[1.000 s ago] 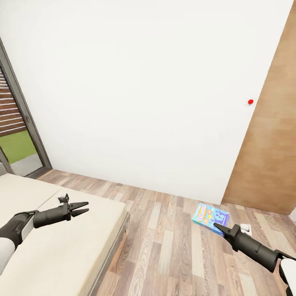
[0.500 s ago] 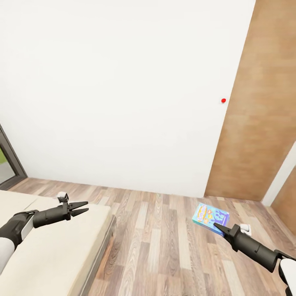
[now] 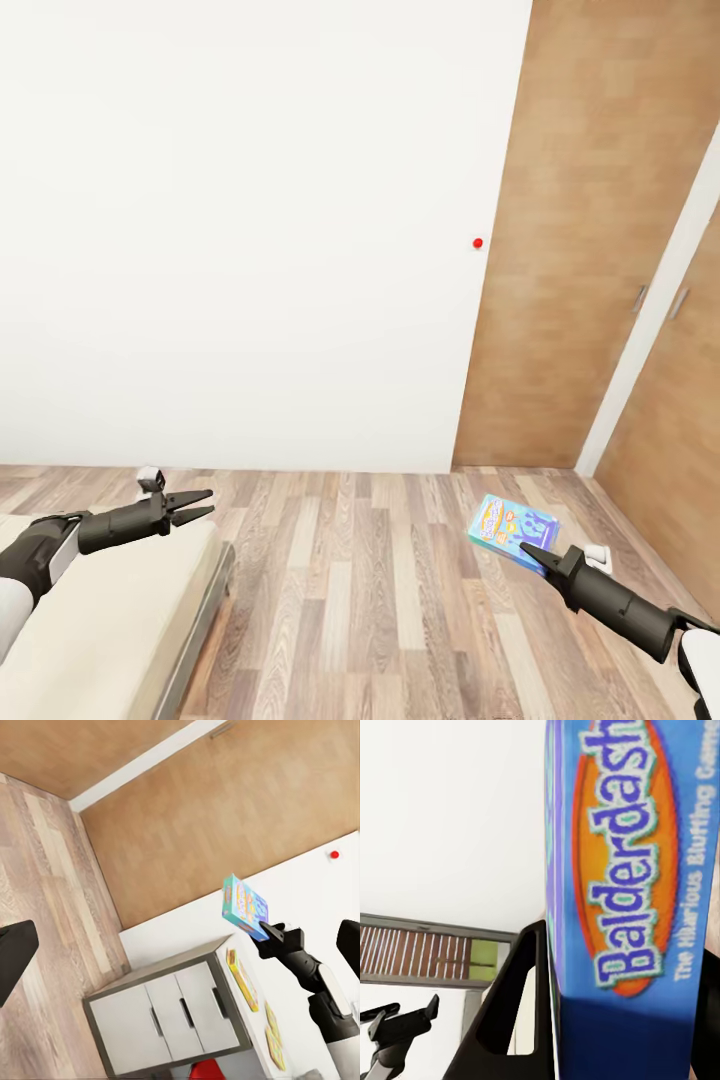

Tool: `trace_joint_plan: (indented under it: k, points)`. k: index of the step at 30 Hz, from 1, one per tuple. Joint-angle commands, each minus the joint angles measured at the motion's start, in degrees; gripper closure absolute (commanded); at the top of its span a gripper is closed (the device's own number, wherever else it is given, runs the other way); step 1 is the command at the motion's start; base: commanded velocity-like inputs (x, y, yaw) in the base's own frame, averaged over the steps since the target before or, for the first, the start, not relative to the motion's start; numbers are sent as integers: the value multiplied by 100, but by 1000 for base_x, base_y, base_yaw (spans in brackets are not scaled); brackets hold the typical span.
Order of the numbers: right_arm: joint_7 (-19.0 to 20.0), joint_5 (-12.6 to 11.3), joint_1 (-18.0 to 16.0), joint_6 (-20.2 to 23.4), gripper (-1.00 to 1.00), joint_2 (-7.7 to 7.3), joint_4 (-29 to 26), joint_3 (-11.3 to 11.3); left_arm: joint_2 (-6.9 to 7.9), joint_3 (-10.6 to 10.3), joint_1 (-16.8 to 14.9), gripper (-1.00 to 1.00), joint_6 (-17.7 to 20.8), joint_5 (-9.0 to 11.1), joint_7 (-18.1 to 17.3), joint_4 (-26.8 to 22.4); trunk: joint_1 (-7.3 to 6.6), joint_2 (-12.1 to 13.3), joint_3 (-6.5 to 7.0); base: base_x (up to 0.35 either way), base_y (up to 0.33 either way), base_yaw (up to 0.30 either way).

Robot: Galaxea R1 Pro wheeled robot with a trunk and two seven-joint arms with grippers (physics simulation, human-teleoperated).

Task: Put all the toys in the child's room - the three board games (two on the bed and one on the table), the two jigsaw puzzles on the table, and the tennis ball on the table - inside the toy box on the table in the child's room.

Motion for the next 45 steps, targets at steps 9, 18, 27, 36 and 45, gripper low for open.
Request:
trace_joint_plan:
  k: [9,18,27,36,45]
  points:
    - [57,11,-9,18,100,3,1,-7,11,5,-4,-100,60,-6,-34,-2,3,-12,-12,4,-5,-282]
    - [59,12,-9,16,100,5,-19,-10,12,3,-2,-100,60,-6,-30,1,3,-12,-21,0,0,-93]
    - [74,11,-9,26,100,-1,-9,-17,4,-3,-3,-100,60,-6,-34,1,3,-12,-70,-17,6,-193]
    - [67,11,-9,26,100,-2,-1,-17,-11,-6,-1,-100,60,-6,-19,4,3,-12,-124,-70,54,-214]
    - [88,10,-10,26,100,-2,44,-26,-2,-5,-1,-100,60,-6,-16,7,3,-12,-179,-2,2,-214]
